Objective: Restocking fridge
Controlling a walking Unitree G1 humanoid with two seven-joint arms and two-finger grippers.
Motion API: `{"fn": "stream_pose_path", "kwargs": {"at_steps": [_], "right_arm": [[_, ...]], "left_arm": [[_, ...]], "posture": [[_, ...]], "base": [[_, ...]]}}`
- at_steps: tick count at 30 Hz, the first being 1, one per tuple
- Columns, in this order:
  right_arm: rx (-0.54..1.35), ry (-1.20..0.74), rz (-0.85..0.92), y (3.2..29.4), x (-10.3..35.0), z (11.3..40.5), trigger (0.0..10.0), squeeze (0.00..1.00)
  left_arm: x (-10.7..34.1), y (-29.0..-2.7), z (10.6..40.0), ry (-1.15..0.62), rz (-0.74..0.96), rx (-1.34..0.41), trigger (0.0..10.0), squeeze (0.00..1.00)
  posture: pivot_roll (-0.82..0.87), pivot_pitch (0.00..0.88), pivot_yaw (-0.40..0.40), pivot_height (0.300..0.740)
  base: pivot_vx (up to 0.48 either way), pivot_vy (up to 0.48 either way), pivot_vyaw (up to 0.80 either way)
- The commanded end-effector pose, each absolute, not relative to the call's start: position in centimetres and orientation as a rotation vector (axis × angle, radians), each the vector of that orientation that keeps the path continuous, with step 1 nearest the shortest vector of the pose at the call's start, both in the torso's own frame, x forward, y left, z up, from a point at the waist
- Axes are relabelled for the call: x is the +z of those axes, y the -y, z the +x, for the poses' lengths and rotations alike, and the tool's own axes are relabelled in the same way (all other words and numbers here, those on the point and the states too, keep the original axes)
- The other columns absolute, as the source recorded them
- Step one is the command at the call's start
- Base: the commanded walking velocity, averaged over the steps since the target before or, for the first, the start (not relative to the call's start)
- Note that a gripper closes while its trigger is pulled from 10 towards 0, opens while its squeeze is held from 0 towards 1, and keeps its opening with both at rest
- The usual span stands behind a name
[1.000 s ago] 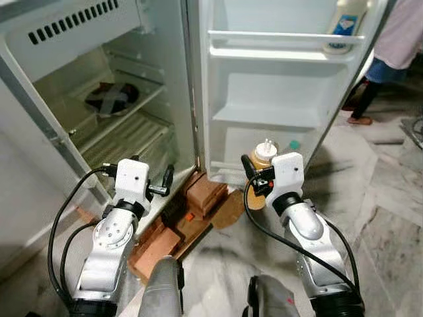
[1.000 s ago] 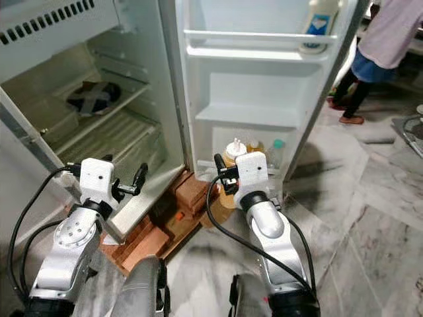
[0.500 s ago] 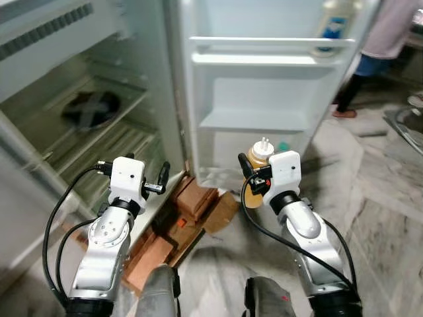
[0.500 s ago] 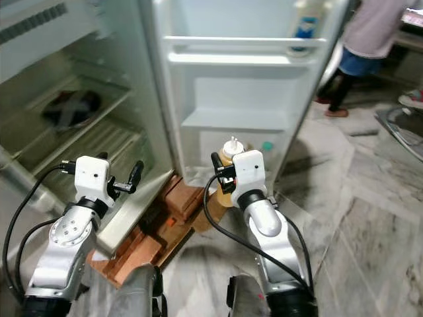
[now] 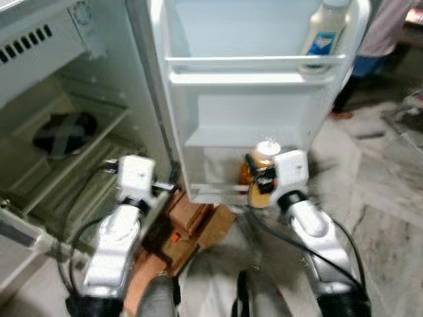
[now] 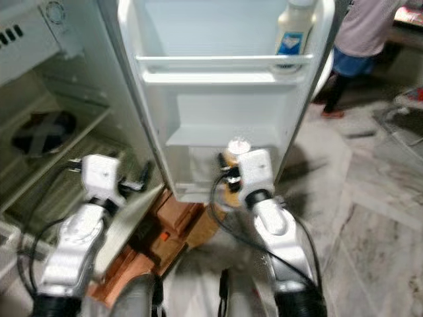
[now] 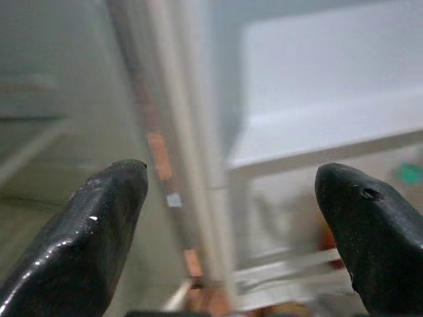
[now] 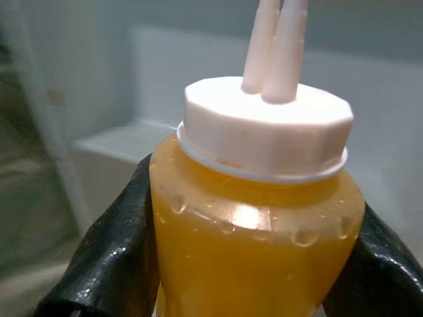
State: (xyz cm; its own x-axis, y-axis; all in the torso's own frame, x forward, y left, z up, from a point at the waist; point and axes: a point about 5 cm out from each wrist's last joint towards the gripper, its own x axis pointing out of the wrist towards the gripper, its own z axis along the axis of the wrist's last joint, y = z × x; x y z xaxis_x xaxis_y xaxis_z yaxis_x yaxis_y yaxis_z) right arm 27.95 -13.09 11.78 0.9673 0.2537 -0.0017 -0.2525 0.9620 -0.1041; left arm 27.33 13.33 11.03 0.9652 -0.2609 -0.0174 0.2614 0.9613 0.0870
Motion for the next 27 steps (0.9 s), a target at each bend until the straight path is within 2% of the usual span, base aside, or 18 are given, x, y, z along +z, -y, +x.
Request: {"fn": "stream_pose_path", "kwargs": {"at_steps": [1,6,21,27], "right_arm": [[0.286,0.034,-0.087,12.18,12.33,28.03,10.0,0.00],[0.293,0.031,-0.086,12.16,12.29,28.02,10.0,0.00],[0.360,0.012,-0.066,11.38,12.00,27.60,10.0,0.00],[0.369,-0.001,-0.068,11.24,11.75,27.50,10.0,0.00]], "left_arm": [[11.19,-14.36,27.43,-0.002,0.112,-0.232,10.0,0.00],[11.19,-14.39,27.43,-0.002,0.111,-0.225,10.0,0.00],[11.08,-14.58,27.41,-0.012,0.117,-0.202,10.0,0.00],[11.09,-14.58,27.36,-0.015,0.118,-0.199,10.0,0.00]], "posture": [[0.03,0.102,0.016,0.661],[0.03,0.104,0.013,0.661],[0.03,0.106,0.014,0.661],[0.03,0.109,0.014,0.629]], "base": [[0.345,0.000,0.00],[0.285,0.000,0.00],[0.000,0.000,0.00],[0.000,0.000,0.00]]}}
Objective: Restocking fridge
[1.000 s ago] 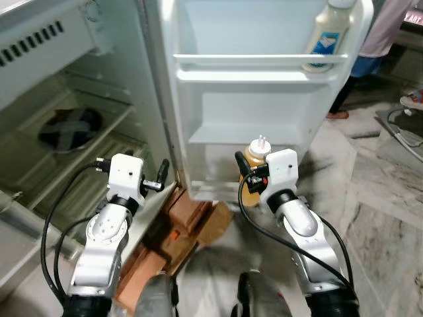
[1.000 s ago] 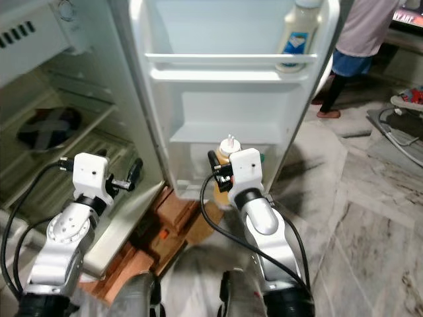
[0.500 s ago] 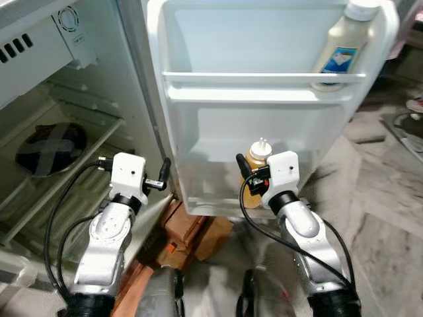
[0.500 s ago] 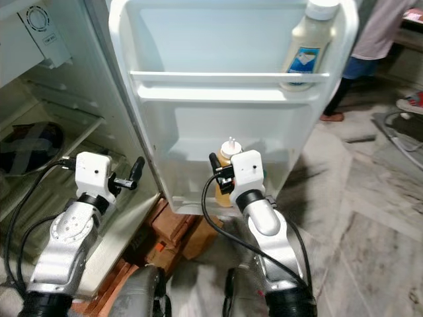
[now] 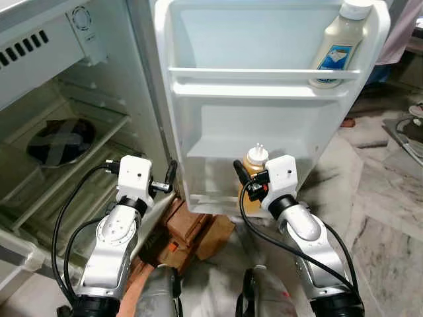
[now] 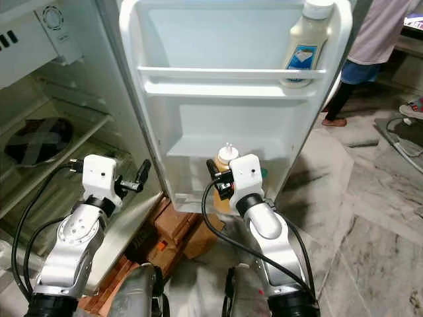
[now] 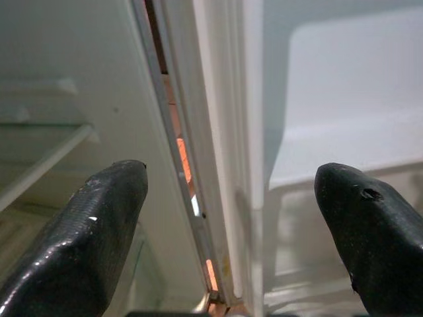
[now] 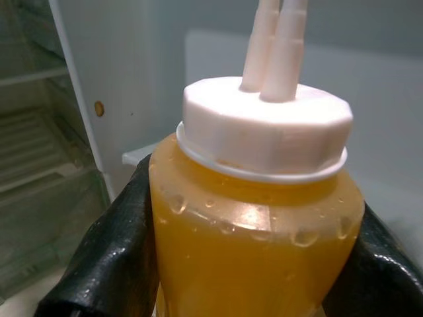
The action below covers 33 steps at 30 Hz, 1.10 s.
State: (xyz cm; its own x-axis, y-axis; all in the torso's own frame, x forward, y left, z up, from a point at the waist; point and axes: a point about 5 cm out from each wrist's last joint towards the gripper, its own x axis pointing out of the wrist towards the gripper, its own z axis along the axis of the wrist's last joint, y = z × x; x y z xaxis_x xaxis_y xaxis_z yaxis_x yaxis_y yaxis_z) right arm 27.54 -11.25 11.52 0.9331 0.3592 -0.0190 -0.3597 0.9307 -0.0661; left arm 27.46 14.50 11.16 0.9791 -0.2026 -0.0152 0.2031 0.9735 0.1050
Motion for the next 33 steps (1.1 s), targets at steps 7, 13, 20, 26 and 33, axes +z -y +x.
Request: {"fn": "stream_pose_path", "kwargs": {"at_steps": [7,13,20,26,33], "right_arm": [[0.384,0.005,-0.063,11.1,11.9,27.5,10.0,0.00],[0.382,0.019,-0.061,11.1,12.1,27.8,10.0,0.00],[0.383,0.029,-0.073,11.4,12.2,28.3,10.0,0.00],[0.394,0.047,-0.104,11.6,12.4,29.1,10.0,0.00],[0.411,0.095,-0.158,11.5,13.0,30.6,10.0,0.00]], "left_arm": [[11.1,-14.6,27.2,-0.015,0.121,-0.199,10.0,0.00],[11.3,-14.7,27.0,-0.011,0.123,-0.189,10.0,0.00],[11.3,-14.8,26.7,-0.012,0.128,-0.190,10.0,0.00],[11.5,-14.9,26.2,-0.017,0.127,-0.192,10.0,0.00],[11.5,-15.0,25.2,-0.037,0.129,-0.199,10.0,0.00]], "posture": [[0.04,0.116,0.013,0.574],[0.05,0.126,0.011,0.564],[0.06,0.141,0.011,0.564],[0.07,0.162,0.013,0.549],[0.09,0.198,0.017,0.534]], "base": [[0.000,0.000,0.00],[0.000,0.000,0.00],[0.000,0.000,0.00],[0.000,0.000,0.00],[0.000,0.000,0.00]]}}
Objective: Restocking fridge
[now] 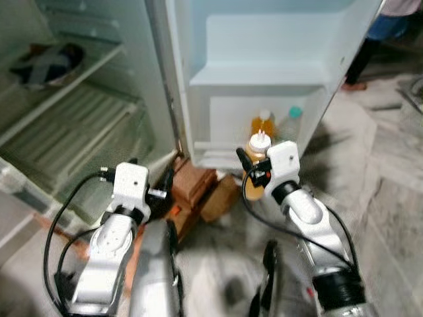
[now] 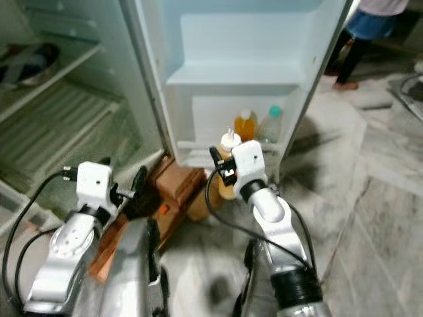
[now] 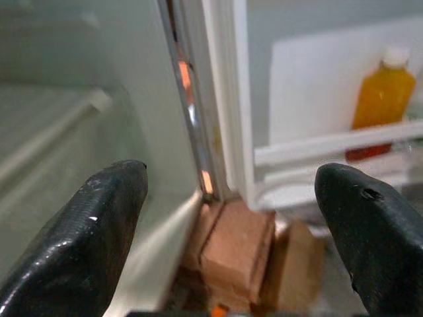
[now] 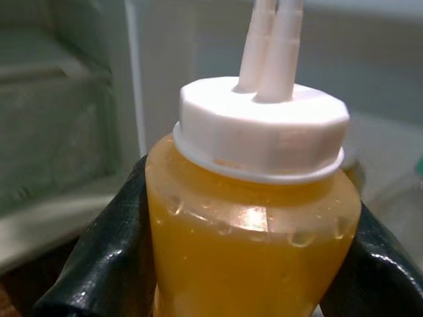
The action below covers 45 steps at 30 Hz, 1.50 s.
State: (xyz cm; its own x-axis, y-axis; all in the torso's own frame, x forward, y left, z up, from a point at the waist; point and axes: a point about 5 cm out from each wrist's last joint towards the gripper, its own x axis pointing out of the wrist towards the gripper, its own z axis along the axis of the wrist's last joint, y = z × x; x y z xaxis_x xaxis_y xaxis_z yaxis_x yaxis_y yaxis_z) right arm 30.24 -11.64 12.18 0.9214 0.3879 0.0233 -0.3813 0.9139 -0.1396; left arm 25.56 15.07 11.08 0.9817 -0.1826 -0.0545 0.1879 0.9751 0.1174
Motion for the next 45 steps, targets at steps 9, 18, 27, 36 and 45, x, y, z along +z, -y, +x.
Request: {"fn": "stream_pose_path", "kwargs": {"at_steps": [9,18,27,36,45], "right_arm": [[0.418,0.210,-0.257,11.4,15.4,33.6,10.0,0.00],[0.452,0.364,-0.327,9.0,18.5,36.7,10.0,0.00],[0.427,0.542,-0.492,6.6,19.7,37.0,10.0,0.00],[0.375,0.698,-0.659,5.6,19.9,36.6,10.0,0.00],[0.268,0.877,-0.761,5.0,21.7,36.8,10.0,0.00]], "left_arm": [[11.9,-15.5,23.8,-0.056,0.128,-0.182,10.0,0.00],[12.6,-15.9,21.7,-0.087,0.128,-0.157,10.0,0.00],[14.1,-16.6,20.4,-0.092,0.135,-0.104,10.0,0.00],[14.9,-16.6,19.5,-0.107,0.122,-0.075,10.0,0.00],[15.3,-16.7,19.0,-0.124,0.125,-0.053,10.0,0.00]], "posture": [[0.13,0.268,0.014,0.534],[0.19,0.337,0.010,0.534],[0.23,0.408,0.007,0.534],[0.25,0.451,0.007,0.534],[0.27,0.473,0.008,0.534]], "base": [[0.000,0.000,0.00],[0.000,0.000,0.00],[0.000,0.000,0.00],[0.000,0.000,0.00],[0.000,0.000,0.00]]}}
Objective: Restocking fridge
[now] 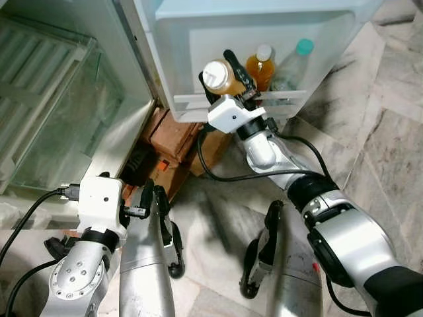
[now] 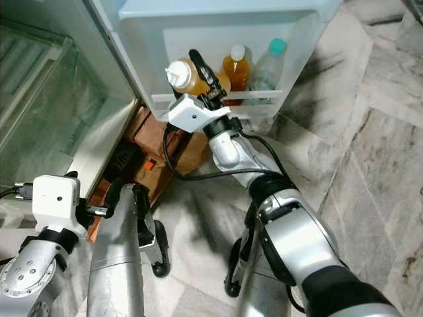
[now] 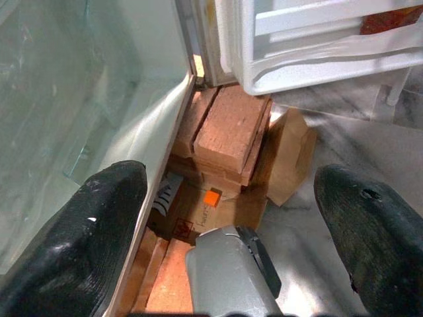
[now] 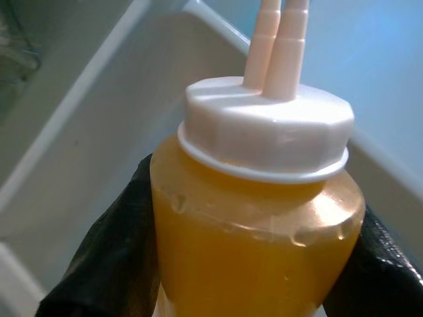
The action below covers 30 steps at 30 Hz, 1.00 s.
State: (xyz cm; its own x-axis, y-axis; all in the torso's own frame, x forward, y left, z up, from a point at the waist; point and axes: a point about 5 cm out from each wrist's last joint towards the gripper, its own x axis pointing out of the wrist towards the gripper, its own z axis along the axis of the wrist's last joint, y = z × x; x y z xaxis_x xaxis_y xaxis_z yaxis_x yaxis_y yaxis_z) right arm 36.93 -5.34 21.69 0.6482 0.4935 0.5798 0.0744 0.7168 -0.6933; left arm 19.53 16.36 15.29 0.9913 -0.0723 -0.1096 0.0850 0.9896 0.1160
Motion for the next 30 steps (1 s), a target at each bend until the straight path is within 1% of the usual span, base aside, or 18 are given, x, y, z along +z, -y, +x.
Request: {"fn": "stream_pose_path", "kwargs": {"at_steps": [1,3,6,8,10,15,19,20,23,26,27,28,29,30], "right_arm": [[0.263,0.871,-0.757,5.0,21.7,36.9,10.0,0.00],[0.262,0.810,-0.745,5.2,21.2,37.2,10.0,0.00],[0.249,0.658,-0.688,6.1,19.9,37.7,10.0,0.00],[0.210,0.540,-0.625,7.2,18.8,38.1,10.0,0.00],[0.181,0.489,-0.638,8.1,18.0,38.2,10.0,0.00],[0.170,0.487,-0.648,8.6,17.9,38.3,10.0,0.00],[0.221,0.490,-0.582,8.0,18.9,38.5,10.0,0.00],[0.240,0.494,-0.529,7.8,19.4,38.5,10.0,0.00],[0.277,0.492,-0.457,7.6,19.6,38.4,10.0,0.00],[0.395,0.442,-0.301,7.3,18.5,37.8,10.0,0.00],[0.410,0.443,-0.275,7.3,18.2,37.5,10.0,0.00],[0.419,0.443,-0.257,7.3,18.0,37.3,10.0,0.00],[0.427,0.436,-0.221,7.4,17.6,37.0,10.0,0.00],[0.427,0.436,-0.221,7.4,17.6,37.0,10.0,0.00]], "left_arm": [[15.3,-16.7,19.0,-0.124,0.125,-0.052,10.0,0.00],[15.4,-16.7,19.0,-0.126,0.127,-0.047,10.0,0.00],[15.5,-16.8,18.9,-0.128,0.129,-0.041,10.0,0.00],[15.5,-16.8,18.6,-0.131,0.130,-0.035,10.0,0.00],[15.5,-16.8,18.4,-0.135,0.132,-0.030,10.0,0.00],[15.5,-16.8,18.3,-0.140,0.136,-0.025,10.0,0.00],[15.5,-17.0,18.5,-0.143,0.140,-0.023,10.0,0.00],[15.6,-16.8,18.7,-0.136,0.137,-0.026,10.0,0.00],[15.8,-16.6,19.1,-0.121,0.128,-0.036,10.0,0.00],[15.6,-16.4,20.1,-0.104,0.114,-0.048,10.0,0.00],[15.6,-16.3,20.4,-0.100,0.112,-0.050,10.0,0.00],[15.5,-16.3,20.5,-0.098,0.110,-0.051,10.0,0.00],[15.4,-16.3,21.0,-0.092,0.106,-0.053,10.0,0.00],[15.4,-16.3,21.0,-0.092,0.106,-0.053,10.0,0.00]], "posture": [[0.27,0.473,0.008,0.534],[0.27,0.477,0.008,0.534],[0.27,0.482,0.009,0.534],[0.28,0.486,0.008,0.534],[0.29,0.486,0.008,0.534],[0.29,0.490,0.011,0.534],[0.28,0.487,0.011,0.534],[0.27,0.477,0.007,0.534],[0.27,0.465,0.003,0.534],[0.24,0.428,-0.009,0.534],[0.23,0.410,-0.013,0.534],[0.23,0.410,-0.013,0.534],[0.20,0.383,-0.016,0.534],[0.20,0.383,-0.016,0.534]], "base": [[0.000,0.000,0.00],[0.000,0.000,0.00],[0.000,0.000,0.00],[0.000,0.000,0.00],[0.000,0.000,0.00],[0.000,0.000,0.00],[0.000,0.000,0.00],[0.000,0.000,0.00],[0.000,0.000,0.00],[0.000,0.000,0.00],[0.000,0.000,0.00],[0.000,0.000,0.00],[0.000,0.000,0.00],[0.000,0.000,0.00]]}}
